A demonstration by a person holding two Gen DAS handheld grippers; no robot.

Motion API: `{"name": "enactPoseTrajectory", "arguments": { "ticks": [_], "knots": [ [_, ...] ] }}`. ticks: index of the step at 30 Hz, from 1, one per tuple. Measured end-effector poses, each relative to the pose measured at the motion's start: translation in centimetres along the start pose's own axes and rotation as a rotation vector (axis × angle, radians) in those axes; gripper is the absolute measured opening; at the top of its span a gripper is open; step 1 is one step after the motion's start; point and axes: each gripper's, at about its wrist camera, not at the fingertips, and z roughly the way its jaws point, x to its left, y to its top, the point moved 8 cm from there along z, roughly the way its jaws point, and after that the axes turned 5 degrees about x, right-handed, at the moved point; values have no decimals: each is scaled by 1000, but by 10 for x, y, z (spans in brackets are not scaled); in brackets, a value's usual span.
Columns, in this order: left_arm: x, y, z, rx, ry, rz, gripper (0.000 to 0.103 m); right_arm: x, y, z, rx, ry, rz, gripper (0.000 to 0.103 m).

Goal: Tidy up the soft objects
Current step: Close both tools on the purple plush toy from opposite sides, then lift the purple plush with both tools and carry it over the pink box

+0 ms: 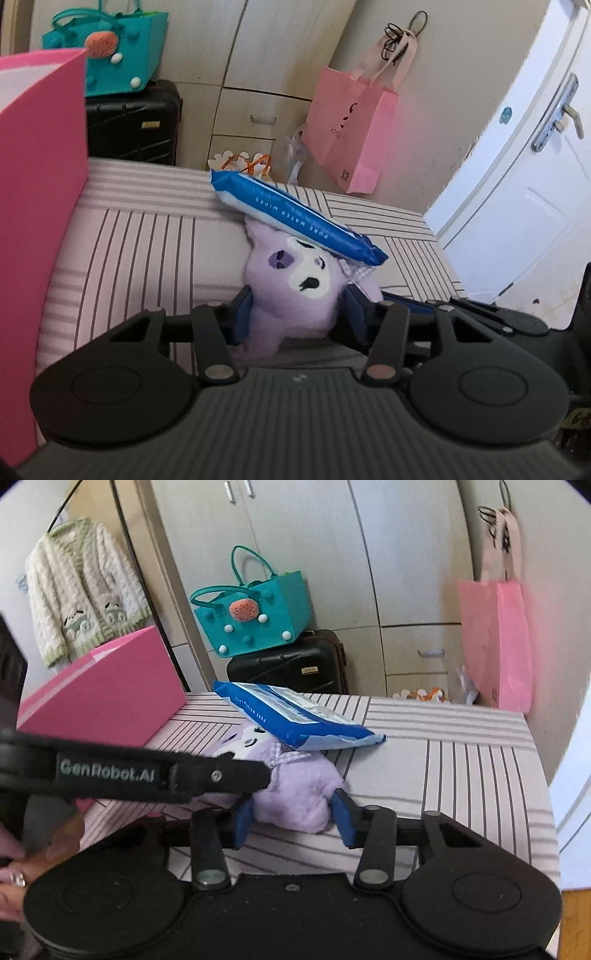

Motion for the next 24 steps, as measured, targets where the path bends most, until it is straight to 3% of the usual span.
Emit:
{"name": "enactPoseTrajectory", "arguments": {
  "ticks": [8, 18, 24],
  "knots": [
    [0, -19, -12, -4, 3, -21, 45, 19, -13, -8, 1, -60, -67, 37],
    [-4, -65, -60, 11, -31, 16, 45, 45, -51, -46, 17, 1, -31, 38],
    [-4, -90, -79, 28, -80, 18, 45, 63, -72, -68, 34, -17, -36, 38]
  ]
}}
